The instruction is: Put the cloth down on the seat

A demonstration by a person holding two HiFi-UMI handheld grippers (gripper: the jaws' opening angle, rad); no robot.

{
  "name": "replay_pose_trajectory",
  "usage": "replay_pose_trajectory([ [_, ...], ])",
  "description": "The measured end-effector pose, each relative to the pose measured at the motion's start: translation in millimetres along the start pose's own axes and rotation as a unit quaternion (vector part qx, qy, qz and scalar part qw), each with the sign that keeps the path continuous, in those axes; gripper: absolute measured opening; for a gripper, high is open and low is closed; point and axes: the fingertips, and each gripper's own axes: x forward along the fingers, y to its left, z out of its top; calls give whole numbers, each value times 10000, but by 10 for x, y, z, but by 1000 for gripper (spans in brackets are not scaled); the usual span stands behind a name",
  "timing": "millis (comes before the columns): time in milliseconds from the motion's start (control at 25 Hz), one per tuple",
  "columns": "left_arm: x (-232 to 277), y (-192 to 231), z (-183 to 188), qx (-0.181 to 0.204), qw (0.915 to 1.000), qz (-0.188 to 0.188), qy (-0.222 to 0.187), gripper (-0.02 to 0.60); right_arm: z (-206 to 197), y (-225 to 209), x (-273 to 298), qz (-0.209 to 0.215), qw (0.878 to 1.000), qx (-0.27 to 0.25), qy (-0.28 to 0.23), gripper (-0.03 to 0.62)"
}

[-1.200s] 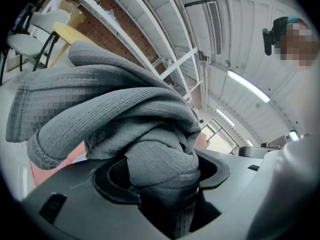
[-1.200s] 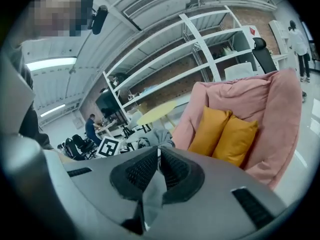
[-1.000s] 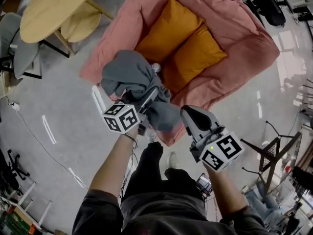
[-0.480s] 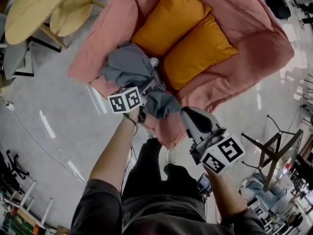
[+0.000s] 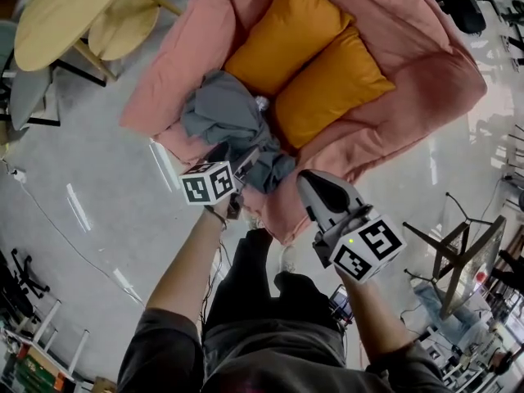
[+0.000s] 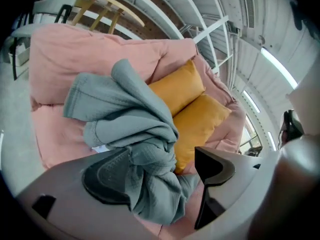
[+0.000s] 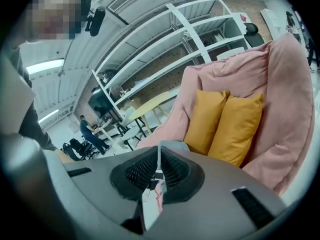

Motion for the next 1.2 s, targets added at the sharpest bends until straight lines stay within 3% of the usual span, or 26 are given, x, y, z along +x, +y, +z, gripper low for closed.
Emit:
replay_pose_trajectory([
  [160, -367, -194, 53, 246, 9995, -47, -167, 379, 164, 171, -72, 62, 9999, -107, -80, 17],
  [480, -1132, -913, 271, 826, 9936, -172, -746, 72, 493, 585, -481, 253, 9983, -396, -355, 17],
  [560, -1342, -1166, 265, 1010, 9911, -195, -843, 19, 568, 670, -652, 293, 9975, -452, -449, 17],
  [880, -2221, -2280, 199, 1877, 9713, -319, -1427, 9, 818, 1012, -1363, 564, 9918, -745, -868, 16],
  [1200, -2876, -3014, 51, 2301, 9565, -315, -1763, 9, 917, 1427, -1998, 769, 9851, -1036, -1140, 15],
])
